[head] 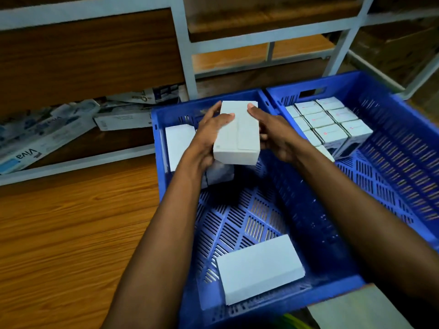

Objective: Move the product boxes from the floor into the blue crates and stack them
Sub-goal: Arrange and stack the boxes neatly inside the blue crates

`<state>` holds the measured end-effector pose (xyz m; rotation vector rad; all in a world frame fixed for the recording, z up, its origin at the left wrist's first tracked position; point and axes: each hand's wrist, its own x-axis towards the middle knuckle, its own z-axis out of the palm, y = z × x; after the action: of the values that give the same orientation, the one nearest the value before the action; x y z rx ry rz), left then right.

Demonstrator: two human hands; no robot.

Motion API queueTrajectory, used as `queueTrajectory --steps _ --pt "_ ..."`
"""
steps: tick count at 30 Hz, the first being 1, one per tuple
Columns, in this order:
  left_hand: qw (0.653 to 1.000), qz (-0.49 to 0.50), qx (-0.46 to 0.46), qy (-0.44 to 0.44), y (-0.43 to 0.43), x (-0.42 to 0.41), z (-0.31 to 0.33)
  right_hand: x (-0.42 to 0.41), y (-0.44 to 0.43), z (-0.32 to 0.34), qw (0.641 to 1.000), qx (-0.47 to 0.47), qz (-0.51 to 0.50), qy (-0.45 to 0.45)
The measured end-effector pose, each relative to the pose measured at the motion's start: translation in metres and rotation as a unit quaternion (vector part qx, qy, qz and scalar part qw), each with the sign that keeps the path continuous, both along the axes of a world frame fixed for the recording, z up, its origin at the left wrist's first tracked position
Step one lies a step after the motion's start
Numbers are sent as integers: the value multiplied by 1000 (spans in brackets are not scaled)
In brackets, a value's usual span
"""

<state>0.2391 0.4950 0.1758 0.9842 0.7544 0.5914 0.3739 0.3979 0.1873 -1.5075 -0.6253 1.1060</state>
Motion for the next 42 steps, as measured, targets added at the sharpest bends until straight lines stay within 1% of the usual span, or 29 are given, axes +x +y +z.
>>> queueTrajectory --steps 2,4,6,8,11,13,14,16,17,19,21,22,23,24,25,26,28,29,30,32,33,35,36,37,39,42 --pt "997 36 -57 -29 -3 6 0 -1 -3 3 1000 0 26 8" --pt "996 28 -87 -11 -6 7 2 -1 -4 4 999 -12 49 11" --pt "996 29 -86 7 -5 6 1 -1 -6 4 997 -21 67 21" --pt "995 83 -57 29 -1 8 -1 0 -7 4 995 -34 89 37" --pt "979 166 45 111 -2 8 -4 1 -9 4 989 -43 139 31" --pt "965 194 109 138 -1 7 -9 1 -9 2 985 -38 168 18" --pt "962 200 130 132 0 6 -10 2 -9 1 984 -34 175 10" --pt "966 190 151 86 2 6 -5 4 -8 1 988 -16 156 -8" --pt "970 181 151 58 4 7 -3 6 -8 1 990 2 140 -10" --pt "979 158 128 1 3 7 1 10 -7 -2 990 46 132 14" --pt "986 118 110 -32 2 7 4 11 -7 -7 981 77 171 46" --pt "989 99 104 -45 1 5 4 11 -7 -10 976 79 197 43" --pt "988 91 107 -56 1 3 3 10 -6 -13 974 72 215 22" --pt "986 93 131 -53 1 1 2 9 -4 -15 973 65 221 -5" --pt "977 97 187 -30 1 -1 1 8 -1 -16 973 66 217 -33" --pt "960 99 262 11 0 -3 1 8 0 -15 975 76 202 -55" --pt "911 93 396 72 -3 -6 1 7 0 -13 974 121 162 -101" --pt "896 96 426 85 -2 -6 0 6 -2 -10 970 141 143 -137" --pt "888 102 440 88 -2 -7 -1 4 -4 -6 963 156 130 -178" --pt "881 116 449 91 -1 -9 -2 -2 -9 0 937 194 115 -268" --pt "876 121 456 95 0 -9 -2 -5 -10 2 914 224 107 -321" --pt "873 125 461 96 1 -9 -3 -10 -9 4 849 295 89 -430" --pt "877 126 454 91 2 -9 -3 -13 -8 3 819 316 82 -471" --pt "884 125 442 84 3 -10 -4 -15 -7 2 801 324 76 -498" --pt "899 124 414 70 6 -11 -5 -19 -7 1 790 321 66 -517" --pt "917 132 372 54 3 -11 -3 -25 -6 -1 788 322 58 -521"
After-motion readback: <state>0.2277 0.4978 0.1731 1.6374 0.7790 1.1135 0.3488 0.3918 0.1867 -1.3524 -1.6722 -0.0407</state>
